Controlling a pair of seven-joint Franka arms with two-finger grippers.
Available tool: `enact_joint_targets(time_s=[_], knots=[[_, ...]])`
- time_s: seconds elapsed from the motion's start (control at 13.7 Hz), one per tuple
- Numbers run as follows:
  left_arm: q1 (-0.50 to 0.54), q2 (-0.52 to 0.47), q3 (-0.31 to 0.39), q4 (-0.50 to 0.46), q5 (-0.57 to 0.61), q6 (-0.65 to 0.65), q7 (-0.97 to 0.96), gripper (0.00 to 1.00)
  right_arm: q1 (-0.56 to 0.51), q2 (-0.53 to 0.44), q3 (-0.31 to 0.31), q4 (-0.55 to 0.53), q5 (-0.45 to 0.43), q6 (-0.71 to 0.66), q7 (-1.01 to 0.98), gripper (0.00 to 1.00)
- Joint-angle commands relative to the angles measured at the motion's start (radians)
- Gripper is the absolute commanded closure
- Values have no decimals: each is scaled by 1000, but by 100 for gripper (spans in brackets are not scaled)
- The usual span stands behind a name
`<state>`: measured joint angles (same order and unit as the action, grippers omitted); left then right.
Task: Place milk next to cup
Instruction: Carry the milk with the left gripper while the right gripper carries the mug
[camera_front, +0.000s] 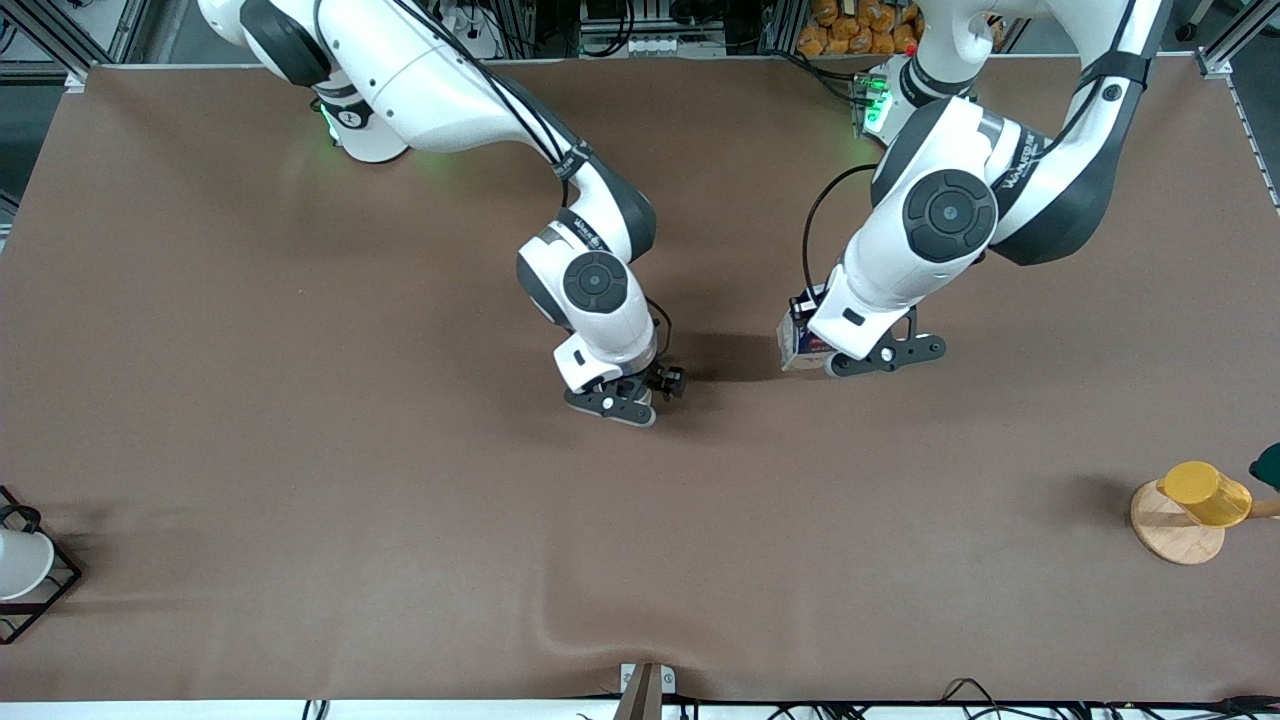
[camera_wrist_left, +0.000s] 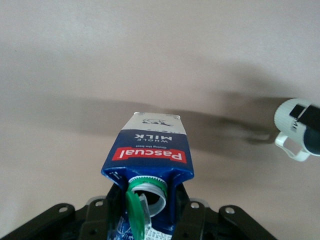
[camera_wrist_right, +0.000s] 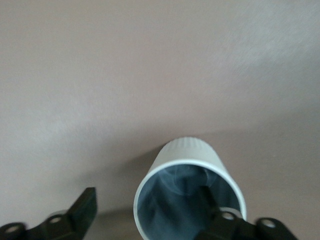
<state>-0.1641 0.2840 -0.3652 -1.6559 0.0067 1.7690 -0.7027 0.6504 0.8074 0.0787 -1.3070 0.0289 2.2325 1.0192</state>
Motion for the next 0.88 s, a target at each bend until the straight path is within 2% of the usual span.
enact_joint_targets(time_s=[0.0,0.29,0.8], knots=[[-67,21,-1,51,-11,-13,-89,80,-61,-57,12,-5,55,-62,7,0],[-153,99,-1,122,-8,-13,-251,80,-132,-112,12,-5,78,-123,-36,0],[-314,205,0,205,-5,41,-452,80,-328,-214,4,-21,75,-388,-446,0]])
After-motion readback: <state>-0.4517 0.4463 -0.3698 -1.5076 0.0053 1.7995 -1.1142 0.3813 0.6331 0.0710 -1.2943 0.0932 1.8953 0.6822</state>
